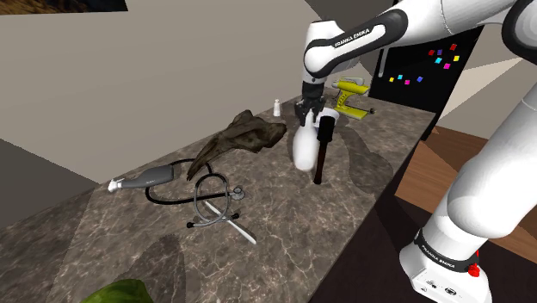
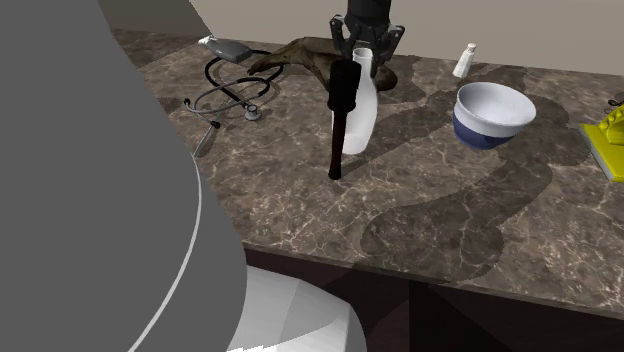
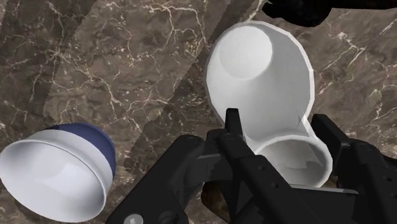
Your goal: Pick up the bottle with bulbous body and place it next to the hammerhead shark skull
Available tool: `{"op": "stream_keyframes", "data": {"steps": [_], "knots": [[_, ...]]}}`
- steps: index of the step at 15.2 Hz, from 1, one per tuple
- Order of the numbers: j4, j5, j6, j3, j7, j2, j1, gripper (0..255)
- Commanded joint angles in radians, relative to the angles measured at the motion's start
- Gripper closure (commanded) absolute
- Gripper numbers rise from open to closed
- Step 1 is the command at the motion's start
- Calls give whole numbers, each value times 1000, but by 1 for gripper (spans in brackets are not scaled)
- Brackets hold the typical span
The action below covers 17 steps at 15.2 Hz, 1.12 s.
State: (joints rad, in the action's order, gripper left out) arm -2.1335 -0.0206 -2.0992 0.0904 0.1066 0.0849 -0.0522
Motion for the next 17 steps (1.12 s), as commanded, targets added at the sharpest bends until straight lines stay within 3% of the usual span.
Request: {"op": "stream_keyframes", "data": {"steps": [1, 9, 10, 15, 17], "knots": [[-24, 1, -36, 0, 0, -11, 0, 255], [-24, 1, -36, 0, 0, -11, 0, 255], [-24, 1, -36, 0, 0, -11, 0, 0], [-24, 1, -36, 0, 0, -11, 0, 0], [16, -1, 30, -1, 2, 15, 1, 0]]}}
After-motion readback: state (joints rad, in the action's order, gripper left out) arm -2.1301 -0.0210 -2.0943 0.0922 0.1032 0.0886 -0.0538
